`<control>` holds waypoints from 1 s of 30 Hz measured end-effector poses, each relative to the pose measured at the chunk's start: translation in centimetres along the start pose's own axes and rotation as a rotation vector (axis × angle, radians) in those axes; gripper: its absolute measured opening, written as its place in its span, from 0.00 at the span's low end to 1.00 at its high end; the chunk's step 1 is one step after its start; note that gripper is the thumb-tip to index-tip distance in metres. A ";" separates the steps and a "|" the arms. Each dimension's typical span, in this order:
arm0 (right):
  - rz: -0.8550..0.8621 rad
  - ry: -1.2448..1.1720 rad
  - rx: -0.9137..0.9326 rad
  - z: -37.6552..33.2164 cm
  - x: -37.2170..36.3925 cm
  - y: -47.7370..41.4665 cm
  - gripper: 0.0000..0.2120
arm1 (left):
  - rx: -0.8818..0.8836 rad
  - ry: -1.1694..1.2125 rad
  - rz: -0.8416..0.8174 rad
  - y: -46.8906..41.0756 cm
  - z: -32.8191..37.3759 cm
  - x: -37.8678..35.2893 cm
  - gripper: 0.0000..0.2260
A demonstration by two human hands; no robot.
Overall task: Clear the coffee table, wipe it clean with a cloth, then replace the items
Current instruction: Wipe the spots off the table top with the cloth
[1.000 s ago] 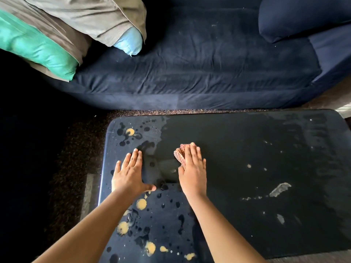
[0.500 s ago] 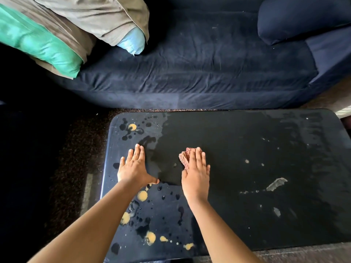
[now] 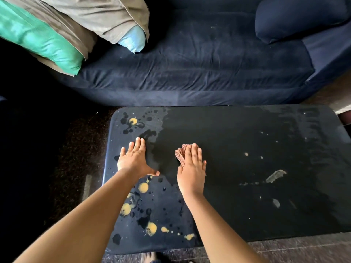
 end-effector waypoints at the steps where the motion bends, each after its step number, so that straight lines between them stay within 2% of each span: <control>1: -0.011 -0.011 0.027 -1.3 -0.4 0.1 0.33 | 0.001 -0.003 -0.002 0.0 0.1 0.0 0.60; 4: -0.092 0.043 0.285 -6.2 -2.3 1.1 0.33 | 0.004 -0.012 -0.009 0.0 0.1 0.1 0.60; 6: -0.143 0.116 0.362 -6.4 -2.9 1.2 0.31 | 0.000 -0.029 -0.015 -0.1 0.2 0.1 0.60; 8: -0.137 0.105 0.280 -3.8 -2.6 0.9 0.31 | -0.007 -0.044 -0.022 -0.1 0.2 0.0 0.59; 12: 0.004 -0.047 -0.067 0.7 -0.8 1.5 0.33 | -0.030 -0.066 -0.012 -0.1 -0.2 0.0 0.57; 14: 0.025 -0.057 -0.100 -0.6 -1.2 2.0 0.33 | -0.039 -0.065 -0.003 -0.2 -0.2 0.0 0.54; 17: -0.075 0.013 0.184 -5.1 -2.8 2.5 0.32 | -0.049 -0.042 0.013 -0.3 -0.3 0.1 0.46; 19: -0.160 0.106 0.330 -5.6 -3.5 2.8 0.31 | -0.056 -0.045 0.012 -0.4 -0.4 0.3 0.43; 21: -0.130 0.112 0.256 -2.7 -2.7 2.3 0.31 | -0.053 -0.042 0.000 -0.5 -0.5 0.3 0.42; 24: -0.001 -0.041 -0.058 2.0 -0.6 2.2 0.32 | -0.044 -0.038 -0.006 -0.4 -0.4 0.4 0.40; 26: 0.030 -0.044 -0.123 1.6 -0.8 2.6 0.33 | -0.044 -0.036 0.002 -0.4 -0.3 0.3 0.39; 28: 0.005 -0.029 -0.001 -1.5 -1.9 3.2 0.32 | -0.043 -0.036 0.005 -0.3 -0.4 0.2 0.37; 30: -0.052 0.030 0.217 -4.4 -3.4 4.3 0.33 | -0.038 -0.035 0.007 -0.3 -0.4 0.1 0.36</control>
Point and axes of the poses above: each hand's wrist, its own y-axis away from the middle knuckle, its own x-axis out of the back of the hand, z = x × y, the point moved 10 cm from there along -y, towards the middle knuckle, and after that the axes turned 13 degrees about -z, right-handed, at the moved point
